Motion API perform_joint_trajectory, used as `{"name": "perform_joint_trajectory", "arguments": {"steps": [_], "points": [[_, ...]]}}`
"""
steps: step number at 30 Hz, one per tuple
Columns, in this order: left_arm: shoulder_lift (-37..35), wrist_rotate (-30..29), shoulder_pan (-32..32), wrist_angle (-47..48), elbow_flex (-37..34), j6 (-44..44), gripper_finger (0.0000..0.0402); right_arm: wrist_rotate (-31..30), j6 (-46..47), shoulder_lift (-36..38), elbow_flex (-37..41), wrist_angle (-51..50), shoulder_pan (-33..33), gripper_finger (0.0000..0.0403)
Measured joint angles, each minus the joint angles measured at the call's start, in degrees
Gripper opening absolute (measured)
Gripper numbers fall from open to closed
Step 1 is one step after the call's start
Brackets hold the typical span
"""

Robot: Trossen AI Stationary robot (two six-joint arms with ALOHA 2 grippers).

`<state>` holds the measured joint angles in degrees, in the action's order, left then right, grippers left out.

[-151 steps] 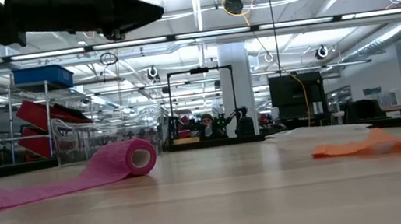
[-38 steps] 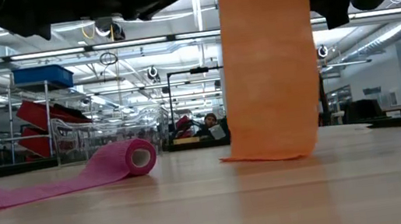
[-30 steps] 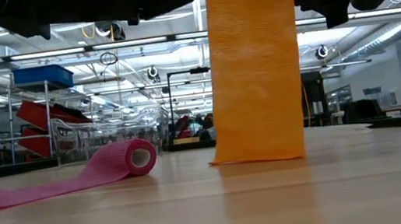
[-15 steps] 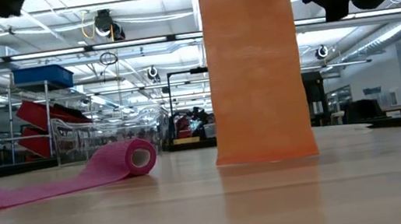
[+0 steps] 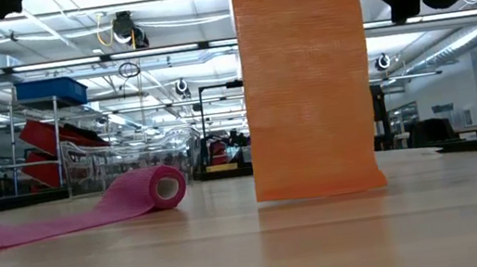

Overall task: Roll bandage
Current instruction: Roll the orange bandage

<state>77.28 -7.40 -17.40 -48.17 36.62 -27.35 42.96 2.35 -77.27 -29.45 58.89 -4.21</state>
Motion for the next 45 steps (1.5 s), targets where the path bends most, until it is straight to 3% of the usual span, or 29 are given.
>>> {"name": "perform_joint_trajectory", "arguments": {"steps": [27,32,38,45], "points": [[7.63,-1.81,1.58,-0.3,5.62,-4.92,0.015,0.41,1.46,-0.75,0.0,1.14,-0.02,0.0],[7.63,-1.75,1.68,-0.31,5.62,-4.98,0.011,0.22,1.49,-0.75,0.0,1.02,0.45,0.0],[7.63,-1.83,1.64,0.52,5.66,-3.6,0.002,-0.66,1.49,-0.73,0.0,0.95,0.61,0.0009],[5.54,-7.83,0.42,1.84,5.62,2.95,0.0014,-2.16,2.97,-0.42,0.0,0.4,0.44,0.0085]]}}
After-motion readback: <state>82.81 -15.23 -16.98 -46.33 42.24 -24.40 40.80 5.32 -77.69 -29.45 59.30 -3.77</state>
